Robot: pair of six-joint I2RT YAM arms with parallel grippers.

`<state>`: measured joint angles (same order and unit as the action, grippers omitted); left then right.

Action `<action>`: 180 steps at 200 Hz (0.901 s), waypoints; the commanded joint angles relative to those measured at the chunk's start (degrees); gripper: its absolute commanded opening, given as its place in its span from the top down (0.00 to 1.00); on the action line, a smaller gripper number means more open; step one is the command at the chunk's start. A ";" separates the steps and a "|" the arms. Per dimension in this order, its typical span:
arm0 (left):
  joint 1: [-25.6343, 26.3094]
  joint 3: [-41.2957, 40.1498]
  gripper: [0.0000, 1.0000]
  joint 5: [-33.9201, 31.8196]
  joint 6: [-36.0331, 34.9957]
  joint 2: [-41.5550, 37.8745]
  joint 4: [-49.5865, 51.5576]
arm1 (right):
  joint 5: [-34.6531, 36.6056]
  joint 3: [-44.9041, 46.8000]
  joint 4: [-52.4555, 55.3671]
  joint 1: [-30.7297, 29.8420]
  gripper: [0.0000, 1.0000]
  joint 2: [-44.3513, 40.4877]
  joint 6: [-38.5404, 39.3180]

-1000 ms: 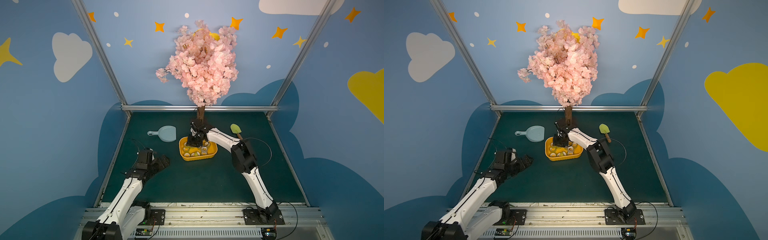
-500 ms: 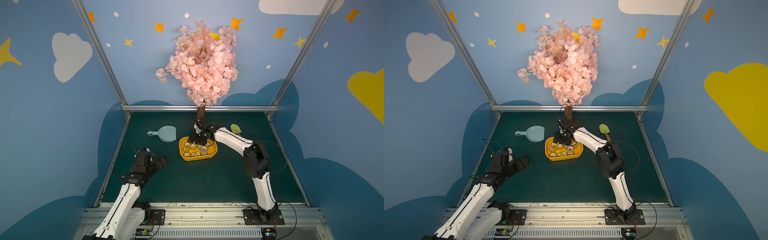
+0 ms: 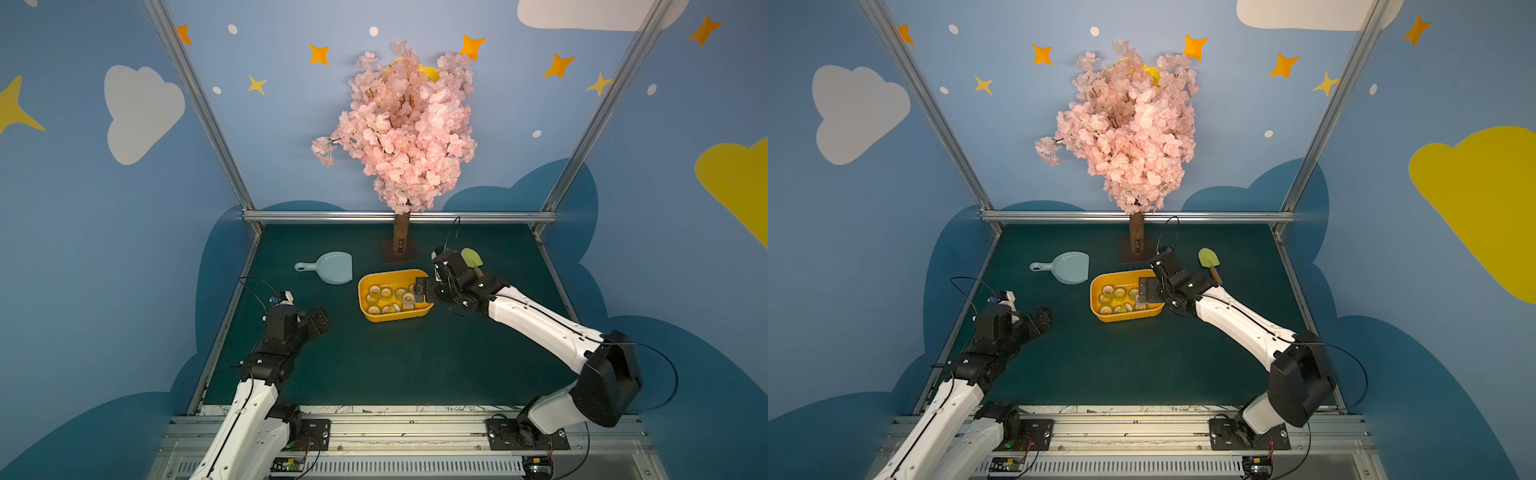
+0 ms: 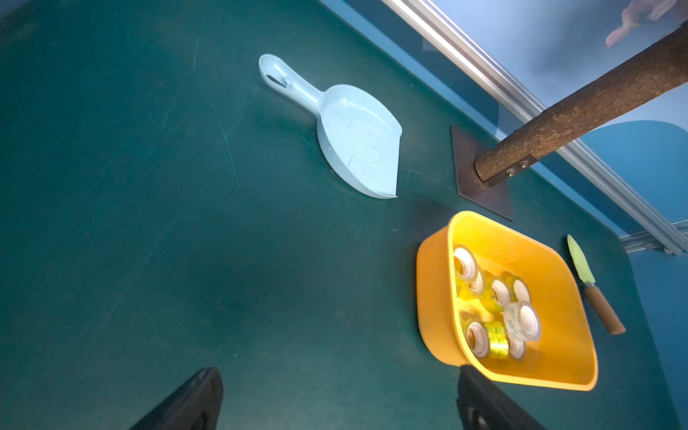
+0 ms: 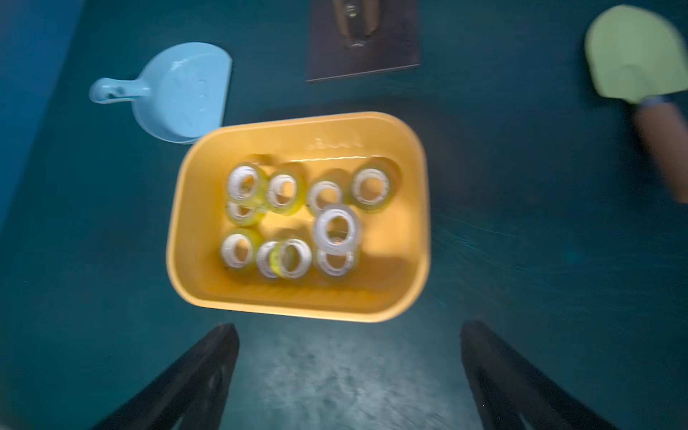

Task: Put the transparent tape into the storage box
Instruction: Reset both arms

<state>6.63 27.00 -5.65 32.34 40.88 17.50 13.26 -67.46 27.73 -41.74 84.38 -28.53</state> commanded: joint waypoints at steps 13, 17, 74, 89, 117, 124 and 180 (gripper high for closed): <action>0.33 -2.91 0.00 -5.13 -7.17 0.18 -7.94 | 19.04 11.72 -5.03 1.06 0.02 -11.31 9.25; 0.39 -3.18 0.00 -5.75 -7.63 0.15 -8.98 | 20.32 13.56 -6.52 1.36 0.01 -12.75 10.65; 0.23 -5.66 0.00 -14.39 -16.39 4.91 -23.22 | 29.70 40.19 -33.77 7.35 0.02 -33.00 29.08; 0.18 -6.24 0.00 -16.77 -17.48 8.29 -27.56 | 25.98 44.33 -38.77 11.18 0.01 -36.15 28.64; -0.01 -7.11 0.00 -20.26 -20.25 15.38 -35.88 | 19.74 46.29 -42.26 19.31 0.01 -34.37 27.70; -0.16 -7.27 0.00 -20.68 -21.22 16.89 -37.81 | 20.37 45.48 -41.11 20.66 0.01 -32.91 26.55; -2.65 -10.65 0.00 -17.67 -27.27 30.00 -57.93 | 21.74 46.49 -54.89 25.51 0.01 -18.34 27.01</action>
<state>5.23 16.88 -24.38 9.04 66.70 -28.64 35.44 -22.72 -14.50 -17.26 61.71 -2.70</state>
